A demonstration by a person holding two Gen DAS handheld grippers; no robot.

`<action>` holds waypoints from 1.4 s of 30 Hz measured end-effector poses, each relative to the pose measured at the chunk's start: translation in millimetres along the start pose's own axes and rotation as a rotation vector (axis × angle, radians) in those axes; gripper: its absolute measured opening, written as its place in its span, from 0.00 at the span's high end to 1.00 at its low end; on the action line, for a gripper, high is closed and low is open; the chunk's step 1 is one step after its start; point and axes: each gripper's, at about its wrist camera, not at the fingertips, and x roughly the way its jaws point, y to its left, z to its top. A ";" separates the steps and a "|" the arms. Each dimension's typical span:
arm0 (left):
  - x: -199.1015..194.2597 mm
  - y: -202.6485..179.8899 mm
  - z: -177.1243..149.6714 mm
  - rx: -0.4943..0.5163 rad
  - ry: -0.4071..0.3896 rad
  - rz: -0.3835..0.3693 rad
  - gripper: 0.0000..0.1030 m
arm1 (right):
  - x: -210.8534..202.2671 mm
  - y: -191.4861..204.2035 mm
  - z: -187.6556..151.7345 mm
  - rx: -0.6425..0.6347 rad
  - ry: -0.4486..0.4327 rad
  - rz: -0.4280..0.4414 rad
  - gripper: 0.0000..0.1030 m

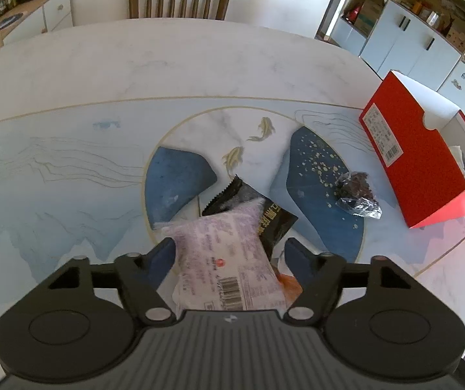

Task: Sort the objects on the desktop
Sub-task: 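Grasp the white printed snack bag with the left gripper while the right gripper grasps the blue wrapper bar, then carry the white snack bag and blue bar with both grippers over the red shoebox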

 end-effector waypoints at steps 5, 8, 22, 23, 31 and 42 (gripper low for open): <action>-3.0 1.8 0.0 0.004 -0.013 0.002 0.48 | -1.7 0.7 -0.5 0.001 0.001 0.011 0.62; -3.8 3.0 -0.2 0.009 -0.014 -0.004 0.52 | -2.5 -1.5 0.0 0.002 0.000 0.014 0.63; -20.2 7.7 -5.5 0.005 -0.048 0.006 0.56 | -26.6 -18.3 -0.3 0.064 -0.034 0.002 0.63; -22.5 7.0 -5.7 0.009 -0.053 0.007 0.56 | -29.0 -20.1 -0.1 0.070 -0.037 0.000 0.63; -38.6 -1.5 -8.3 0.034 -0.073 -0.003 0.56 | -42.0 -36.6 5.5 0.122 -0.063 0.003 0.63; -52.0 -28.7 -7.4 0.079 -0.073 -0.046 0.56 | -75.0 -71.5 18.8 0.196 -0.121 0.008 0.64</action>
